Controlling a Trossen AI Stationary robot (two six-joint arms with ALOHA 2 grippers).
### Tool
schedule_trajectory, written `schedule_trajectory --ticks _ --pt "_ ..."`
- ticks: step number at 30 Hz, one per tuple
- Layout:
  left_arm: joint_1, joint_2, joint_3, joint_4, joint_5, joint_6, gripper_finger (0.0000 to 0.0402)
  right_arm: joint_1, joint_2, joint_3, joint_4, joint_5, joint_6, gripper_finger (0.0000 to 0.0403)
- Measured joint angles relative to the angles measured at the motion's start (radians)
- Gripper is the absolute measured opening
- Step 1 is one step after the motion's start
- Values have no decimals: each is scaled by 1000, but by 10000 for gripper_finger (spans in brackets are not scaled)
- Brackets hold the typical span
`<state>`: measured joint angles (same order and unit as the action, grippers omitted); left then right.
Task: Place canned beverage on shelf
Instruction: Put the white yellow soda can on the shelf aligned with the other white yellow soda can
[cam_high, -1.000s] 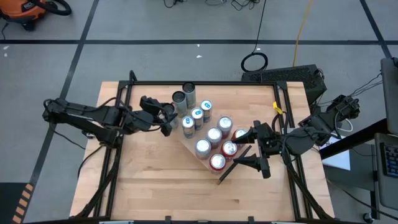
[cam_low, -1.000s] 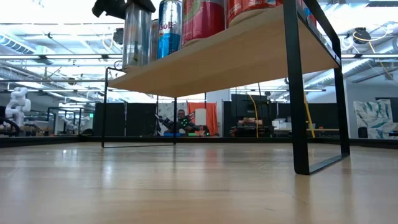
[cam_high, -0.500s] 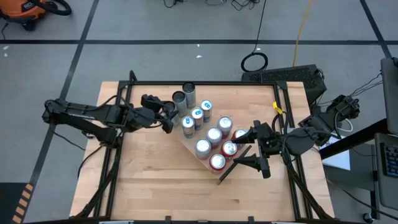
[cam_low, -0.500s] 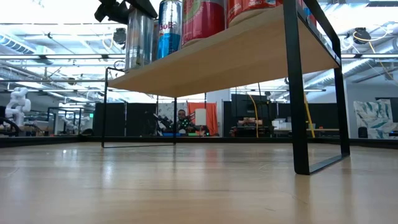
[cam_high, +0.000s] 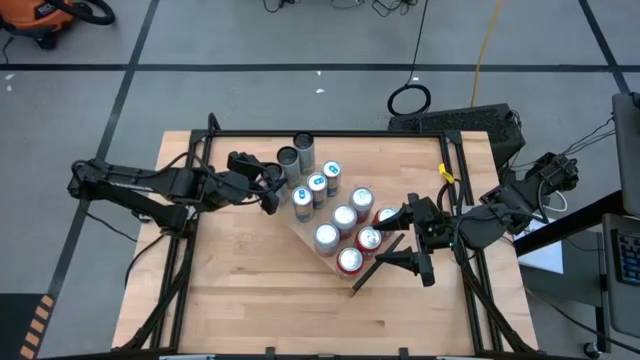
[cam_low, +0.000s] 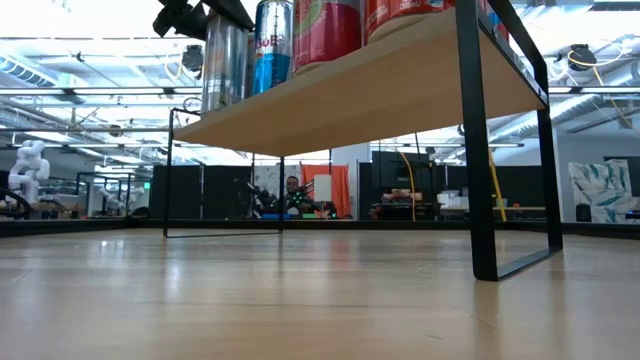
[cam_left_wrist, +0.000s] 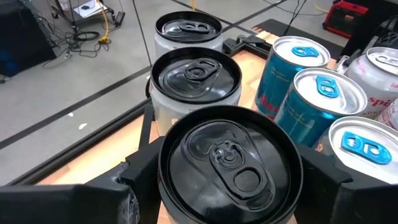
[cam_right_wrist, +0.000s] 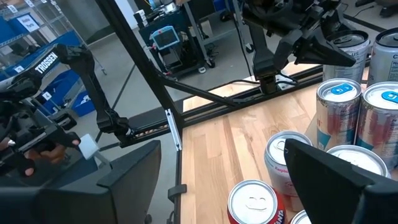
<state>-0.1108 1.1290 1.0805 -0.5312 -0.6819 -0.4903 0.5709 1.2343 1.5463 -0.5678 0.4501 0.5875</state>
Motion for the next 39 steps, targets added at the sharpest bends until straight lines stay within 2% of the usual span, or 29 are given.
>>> schedule_trajectory --ticks 12,39 --pt "0 35 0 5 -11 1 287 0 0 0 2 2 1 315" --pt "0 37 0 0 -30 53 290 0 0 0 2 3 -1 315"
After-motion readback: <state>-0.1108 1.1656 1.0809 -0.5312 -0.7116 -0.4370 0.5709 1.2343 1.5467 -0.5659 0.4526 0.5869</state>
